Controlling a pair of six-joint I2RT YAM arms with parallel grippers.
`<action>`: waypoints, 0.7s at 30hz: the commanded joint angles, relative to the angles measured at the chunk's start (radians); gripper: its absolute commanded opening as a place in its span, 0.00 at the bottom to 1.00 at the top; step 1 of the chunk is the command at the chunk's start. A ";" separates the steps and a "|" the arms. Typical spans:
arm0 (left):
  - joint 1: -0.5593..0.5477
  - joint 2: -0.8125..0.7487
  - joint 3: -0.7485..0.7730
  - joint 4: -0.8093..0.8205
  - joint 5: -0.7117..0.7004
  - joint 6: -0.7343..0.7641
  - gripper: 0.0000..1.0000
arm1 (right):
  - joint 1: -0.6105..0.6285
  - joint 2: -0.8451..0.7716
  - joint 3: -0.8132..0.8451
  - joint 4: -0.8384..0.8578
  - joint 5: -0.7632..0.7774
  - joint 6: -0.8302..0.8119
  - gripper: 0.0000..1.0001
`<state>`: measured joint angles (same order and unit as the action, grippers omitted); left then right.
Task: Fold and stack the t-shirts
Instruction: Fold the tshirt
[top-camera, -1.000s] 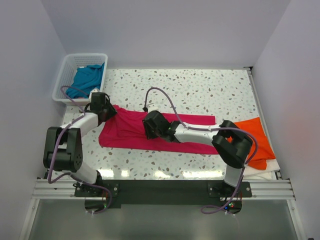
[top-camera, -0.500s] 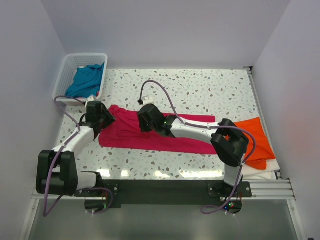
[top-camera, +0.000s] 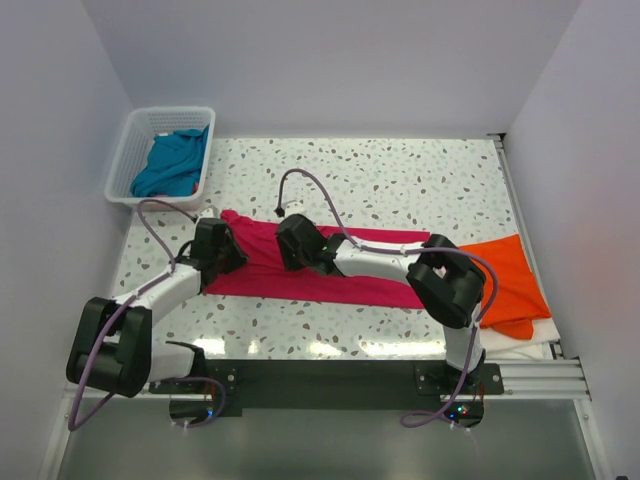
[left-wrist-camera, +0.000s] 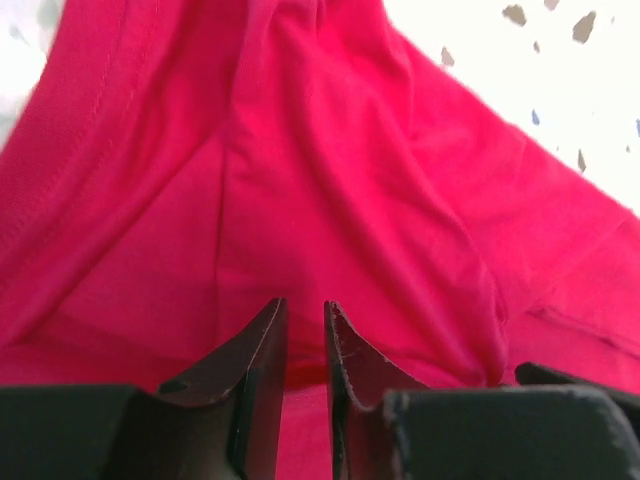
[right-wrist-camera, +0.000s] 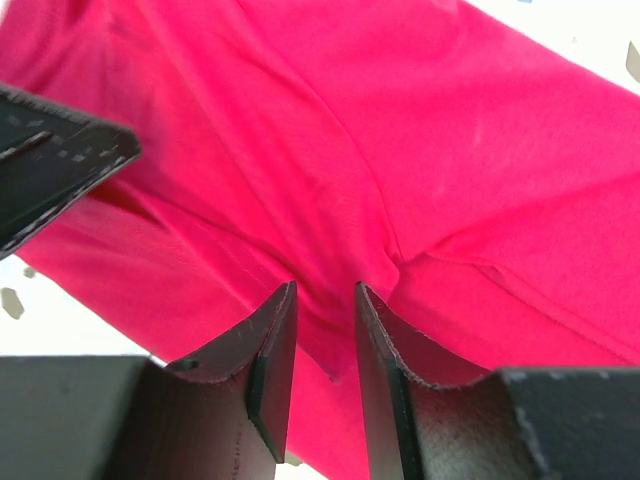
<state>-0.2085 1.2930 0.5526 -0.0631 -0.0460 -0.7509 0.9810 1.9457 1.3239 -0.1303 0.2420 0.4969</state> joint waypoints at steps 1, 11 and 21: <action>-0.014 -0.044 -0.046 0.039 -0.009 -0.018 0.25 | 0.001 -0.022 -0.028 0.046 -0.006 0.019 0.33; -0.014 -0.178 -0.148 0.011 0.001 -0.010 0.15 | 0.002 -0.054 -0.110 0.089 -0.023 0.038 0.32; -0.014 -0.288 -0.149 -0.053 0.018 -0.039 0.11 | 0.004 -0.074 -0.150 0.113 -0.035 0.031 0.32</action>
<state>-0.2176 1.0424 0.3897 -0.0998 -0.0357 -0.7685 0.9810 1.9339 1.1770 -0.0662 0.2066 0.5243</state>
